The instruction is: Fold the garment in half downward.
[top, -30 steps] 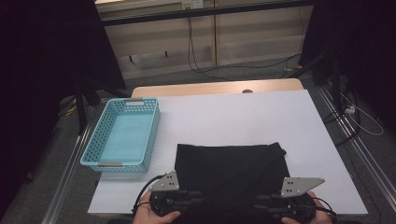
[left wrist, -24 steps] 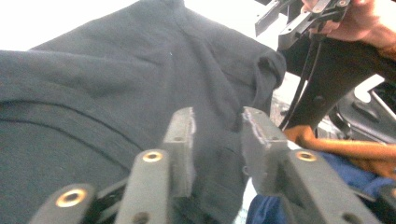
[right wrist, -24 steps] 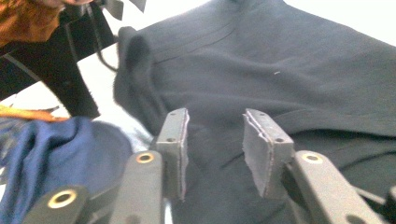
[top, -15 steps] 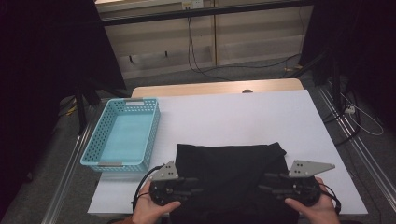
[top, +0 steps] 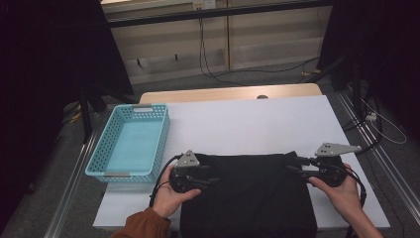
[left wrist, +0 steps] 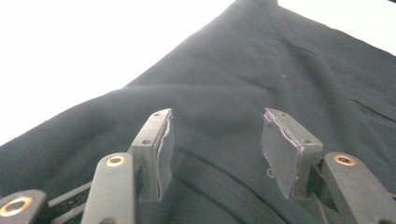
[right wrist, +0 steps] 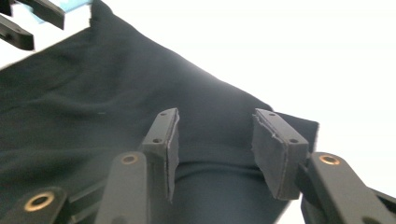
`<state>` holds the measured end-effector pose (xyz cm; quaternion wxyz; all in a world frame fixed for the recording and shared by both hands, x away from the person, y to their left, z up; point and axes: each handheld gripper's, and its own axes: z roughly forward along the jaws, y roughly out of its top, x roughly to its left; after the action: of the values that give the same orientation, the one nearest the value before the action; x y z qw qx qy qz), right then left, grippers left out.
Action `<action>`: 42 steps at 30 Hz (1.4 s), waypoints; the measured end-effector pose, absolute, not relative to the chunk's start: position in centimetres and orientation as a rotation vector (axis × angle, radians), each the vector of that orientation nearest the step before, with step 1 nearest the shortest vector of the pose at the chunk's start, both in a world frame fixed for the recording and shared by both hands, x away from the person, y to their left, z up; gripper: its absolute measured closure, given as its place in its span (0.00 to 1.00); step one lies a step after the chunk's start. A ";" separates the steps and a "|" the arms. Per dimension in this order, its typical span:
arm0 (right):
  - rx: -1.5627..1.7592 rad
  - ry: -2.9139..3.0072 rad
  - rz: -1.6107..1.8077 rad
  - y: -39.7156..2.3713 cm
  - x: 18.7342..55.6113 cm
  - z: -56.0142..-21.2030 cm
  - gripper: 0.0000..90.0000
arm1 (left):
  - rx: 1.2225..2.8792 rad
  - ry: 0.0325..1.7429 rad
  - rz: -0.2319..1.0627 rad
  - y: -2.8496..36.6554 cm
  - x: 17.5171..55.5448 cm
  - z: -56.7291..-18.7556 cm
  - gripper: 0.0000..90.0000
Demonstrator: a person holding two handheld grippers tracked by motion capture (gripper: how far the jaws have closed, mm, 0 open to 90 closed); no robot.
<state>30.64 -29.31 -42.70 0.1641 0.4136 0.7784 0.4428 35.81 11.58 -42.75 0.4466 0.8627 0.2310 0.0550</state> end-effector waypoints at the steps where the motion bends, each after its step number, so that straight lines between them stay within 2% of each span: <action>1: 1.192 2.216 1.257 -29.5 31.0 -42.8 0.60 | 2.131 0.578 0.143 11.5 36.2 -42.8 0.50; 4: 1.215 2.212 1.227 -29.8 32.2 -43.1 0.63 | 2.120 0.599 0.160 11.2 37.2 -42.9 0.51; 6: 1.224 2.209 1.214 -30.0 32.9 -43.2 0.68 | 2.122 0.607 0.171 11.0 37.7 -42.8 0.51; 17: 1.298 2.184 1.160 -31.0 37.0 -44.2 0.71 | 2.140 0.616 0.222 10.8 39.5 -44.1 0.53; 37: 1.309 2.221 1.064 -30.4 38.2 -45.9 0.71 | 2.190 0.649 0.230 10.8 39.9 -45.5 0.47; 42: 1.306 2.196 1.105 -30.5 37.9 -45.4 0.71 | 2.183 0.661 0.233 11.0 39.8 -45.5 0.46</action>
<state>37.92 -30.51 -45.41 0.1778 0.4618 0.7763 0.3905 39.79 11.02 -45.49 0.4117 0.8677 0.2629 0.0926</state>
